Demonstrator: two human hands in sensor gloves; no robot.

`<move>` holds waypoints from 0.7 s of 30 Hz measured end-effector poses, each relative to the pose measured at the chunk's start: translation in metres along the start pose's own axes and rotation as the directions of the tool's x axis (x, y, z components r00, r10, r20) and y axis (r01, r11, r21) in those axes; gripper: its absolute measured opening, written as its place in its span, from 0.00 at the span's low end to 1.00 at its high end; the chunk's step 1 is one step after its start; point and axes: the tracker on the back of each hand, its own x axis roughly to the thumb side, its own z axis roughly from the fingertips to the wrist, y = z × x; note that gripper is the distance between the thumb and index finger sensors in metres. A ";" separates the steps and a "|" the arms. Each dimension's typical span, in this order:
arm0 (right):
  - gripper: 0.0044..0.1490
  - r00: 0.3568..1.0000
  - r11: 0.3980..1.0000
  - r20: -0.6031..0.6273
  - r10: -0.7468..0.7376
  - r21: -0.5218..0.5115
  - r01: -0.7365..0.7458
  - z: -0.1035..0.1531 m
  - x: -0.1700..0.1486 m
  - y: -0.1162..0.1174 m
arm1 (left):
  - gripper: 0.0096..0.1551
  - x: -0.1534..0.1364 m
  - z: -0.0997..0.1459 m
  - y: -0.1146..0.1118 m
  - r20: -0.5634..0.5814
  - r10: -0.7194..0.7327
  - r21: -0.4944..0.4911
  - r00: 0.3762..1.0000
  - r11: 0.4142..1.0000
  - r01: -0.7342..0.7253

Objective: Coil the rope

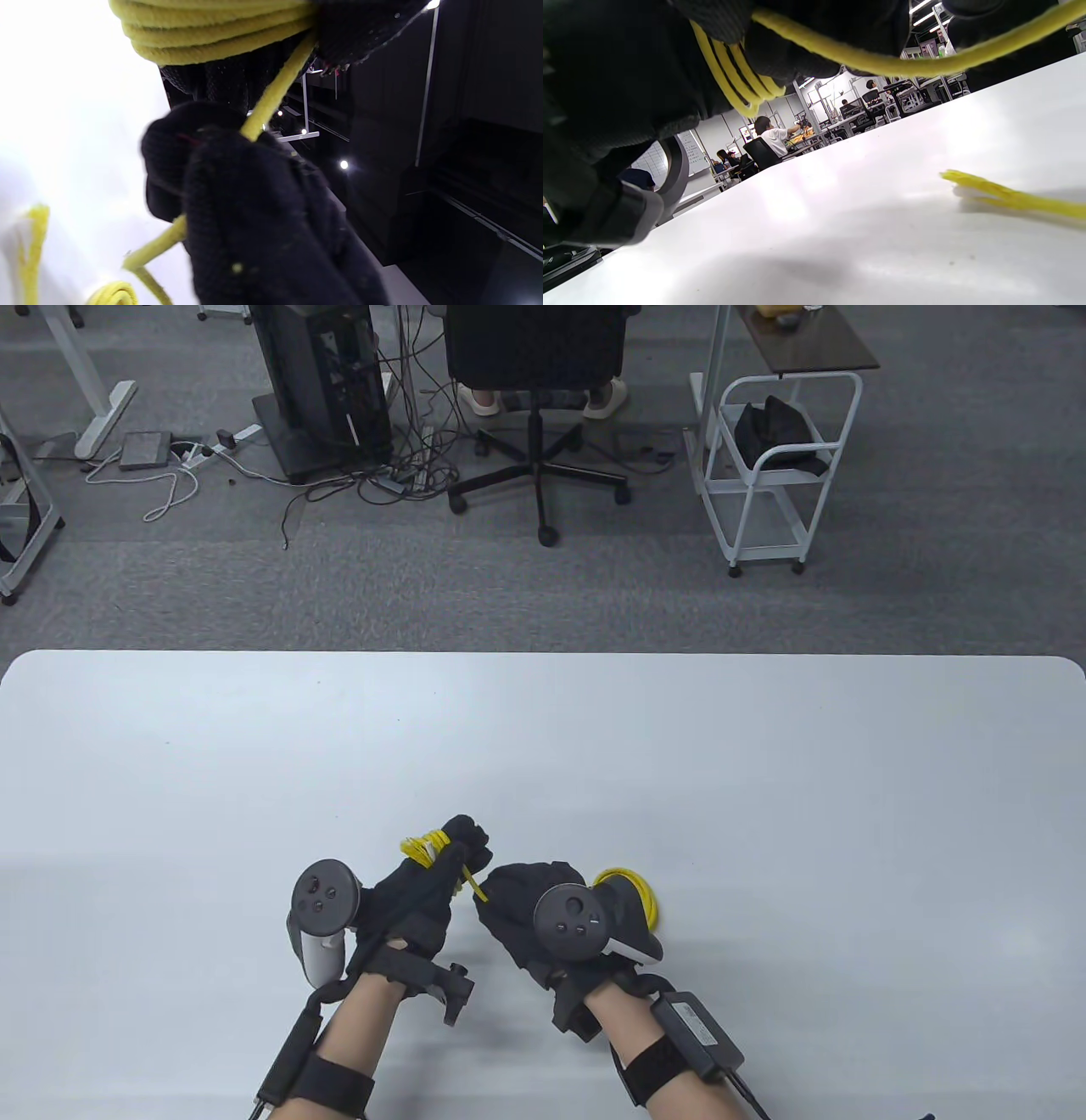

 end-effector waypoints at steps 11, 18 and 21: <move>0.25 1.000 0.997 -0.026 -0.003 0.083 0.005 -0.002 -0.006 0.007 | 0.29 0.000 0.000 -0.007 0.028 0.255 -0.097 0.967 0.963 -0.251; 0.26 0.998 0.993 -0.054 -0.019 0.115 0.025 -0.002 -0.014 0.005 | 0.29 -0.002 -0.002 -0.015 0.023 0.315 -0.191 0.949 0.933 -0.305; 0.26 0.997 0.993 -0.072 0.000 0.121 0.009 -0.002 -0.019 0.004 | 0.30 -0.002 -0.003 -0.017 0.017 0.354 -0.244 0.935 0.908 -0.340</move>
